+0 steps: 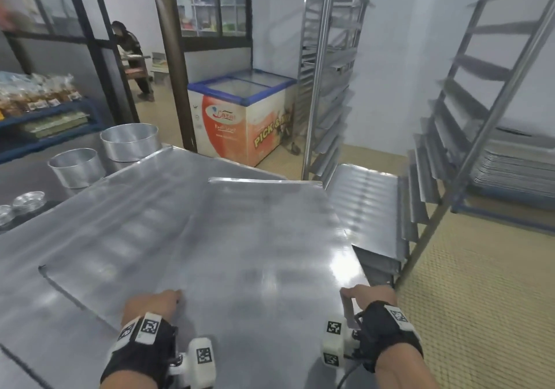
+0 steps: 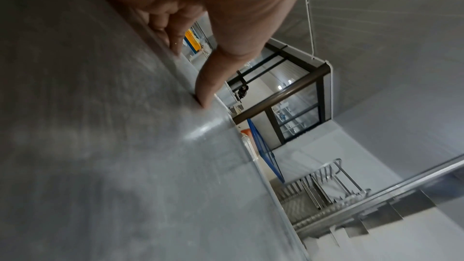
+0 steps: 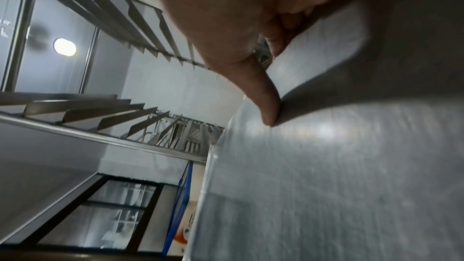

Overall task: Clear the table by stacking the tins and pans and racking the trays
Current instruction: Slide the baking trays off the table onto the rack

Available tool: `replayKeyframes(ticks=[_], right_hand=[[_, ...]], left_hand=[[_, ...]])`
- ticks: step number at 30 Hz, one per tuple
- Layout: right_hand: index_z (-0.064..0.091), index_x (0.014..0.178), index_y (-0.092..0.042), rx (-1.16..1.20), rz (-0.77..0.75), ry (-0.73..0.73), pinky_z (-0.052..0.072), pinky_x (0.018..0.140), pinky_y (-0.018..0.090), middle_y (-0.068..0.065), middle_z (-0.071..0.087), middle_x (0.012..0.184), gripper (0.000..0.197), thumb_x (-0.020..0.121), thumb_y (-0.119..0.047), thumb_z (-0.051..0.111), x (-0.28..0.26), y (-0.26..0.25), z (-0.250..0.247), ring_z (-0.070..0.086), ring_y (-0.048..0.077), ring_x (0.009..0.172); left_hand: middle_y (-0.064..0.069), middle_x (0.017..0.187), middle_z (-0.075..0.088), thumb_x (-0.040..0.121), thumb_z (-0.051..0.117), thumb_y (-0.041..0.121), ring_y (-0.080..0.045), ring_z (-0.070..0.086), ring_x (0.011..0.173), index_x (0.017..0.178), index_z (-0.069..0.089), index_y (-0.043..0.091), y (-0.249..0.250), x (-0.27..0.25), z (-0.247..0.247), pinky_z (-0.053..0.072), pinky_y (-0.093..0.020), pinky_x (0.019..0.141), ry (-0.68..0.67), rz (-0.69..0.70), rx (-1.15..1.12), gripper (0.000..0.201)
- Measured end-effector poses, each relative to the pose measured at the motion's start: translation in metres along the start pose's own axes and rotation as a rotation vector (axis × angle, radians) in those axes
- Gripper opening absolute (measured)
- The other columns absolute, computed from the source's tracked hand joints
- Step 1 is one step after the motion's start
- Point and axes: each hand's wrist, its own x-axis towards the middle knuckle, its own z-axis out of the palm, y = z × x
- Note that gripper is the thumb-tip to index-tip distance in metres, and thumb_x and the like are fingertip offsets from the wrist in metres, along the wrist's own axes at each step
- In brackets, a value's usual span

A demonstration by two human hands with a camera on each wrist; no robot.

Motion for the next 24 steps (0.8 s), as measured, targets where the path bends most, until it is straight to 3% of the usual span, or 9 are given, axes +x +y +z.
replayKeyframes(ticks=[3,6,9,13,16,18,19,21,24], right_hand=[[0.060,0.099,0.006,0.030,0.010,0.043,0.054,0.062,0.034,0.010,0.059,0.073,0.039,0.072,-0.010,0.084,-0.006,0.018,-0.018,0.060,0.027,0.065],[0.062,0.100,0.008,0.028,0.016,0.063,0.043,0.048,0.027,0.010,0.061,0.075,0.040,0.074,-0.013,0.084,-0.010,0.035,-0.034,0.058,0.025,0.058],[0.059,0.095,0.004,0.075,0.059,0.137,0.041,0.049,0.026,0.009,0.055,0.067,0.037,0.076,-0.015,0.084,-0.011,0.046,-0.051,0.056,0.023,0.054],[0.058,0.105,0.008,0.149,0.138,0.166,0.036,0.039,0.020,0.009,0.056,0.069,0.045,0.076,-0.014,0.084,-0.009,0.062,-0.071,0.058,0.021,0.056],[0.059,0.113,0.012,0.210,0.182,0.169,0.048,0.055,0.030,0.019,0.066,0.090,0.053,0.073,-0.011,0.085,-0.004,0.071,-0.083,0.065,0.029,0.070],[0.061,0.114,0.013,0.206,0.207,0.162,0.055,0.066,0.036,0.020,0.068,0.092,0.051,0.075,-0.012,0.083,-0.006,0.071,-0.091,0.067,0.032,0.079],[0.060,0.113,0.014,0.211,0.209,0.163,0.055,0.060,0.034,0.017,0.066,0.084,0.049,0.077,-0.010,0.081,-0.003,0.073,-0.096,0.066,0.030,0.073],[0.058,0.116,0.015,0.227,0.218,0.207,0.038,0.042,0.024,0.010,0.058,0.066,0.046,0.080,-0.004,0.078,-0.006,0.072,-0.107,0.054,0.022,0.054],[0.052,0.129,0.012,0.277,0.225,0.231,0.029,0.042,0.025,0.009,0.056,0.066,0.056,0.080,-0.001,0.077,-0.005,0.068,-0.118,0.046,0.020,0.049]], left_hand=[[-0.019,0.109,0.071,0.073,0.080,0.042,-0.037,0.067,0.099,0.096,0.074,-0.003,-0.001,0.002,0.014,0.049,-0.033,0.081,-0.047,0.006,0.067,0.051],[-0.017,0.097,0.074,0.065,0.075,0.047,-0.035,0.070,0.091,0.086,0.072,-0.002,0.000,0.004,0.033,0.048,-0.032,0.075,-0.119,0.029,0.117,0.053],[-0.016,0.087,0.070,0.067,0.076,0.038,-0.037,0.069,0.086,0.081,0.067,-0.003,0.007,-0.009,0.046,0.046,-0.033,0.069,-0.160,0.076,0.157,0.045],[-0.024,0.108,0.069,0.076,0.078,0.032,-0.037,0.063,0.091,0.100,0.071,-0.006,0.018,-0.023,0.068,0.041,-0.031,0.072,-0.228,0.130,0.147,0.045],[-0.022,0.089,0.066,0.071,0.076,0.029,-0.034,0.055,0.072,0.086,0.069,-0.008,0.024,-0.029,0.086,0.038,-0.032,0.064,-0.249,0.151,0.193,0.040],[-0.020,0.075,0.059,0.074,0.075,0.018,-0.033,0.049,0.063,0.073,0.060,-0.006,0.028,-0.032,0.098,0.038,-0.033,0.059,-0.235,0.161,0.197,0.029],[-0.018,0.072,0.056,0.076,0.075,0.016,-0.031,0.046,0.062,0.069,0.054,-0.004,0.030,-0.033,0.104,0.037,-0.034,0.059,-0.233,0.166,0.210,0.029],[-0.019,0.078,0.058,0.077,0.075,0.014,-0.033,0.052,0.069,0.072,0.052,-0.004,0.035,-0.038,0.116,0.040,-0.035,0.064,-0.243,0.176,0.229,0.030],[-0.026,0.099,0.064,0.080,0.075,0.016,-0.039,0.062,0.086,0.089,0.058,-0.010,0.045,-0.046,0.130,0.043,-0.036,0.071,-0.265,0.186,0.230,0.032]])
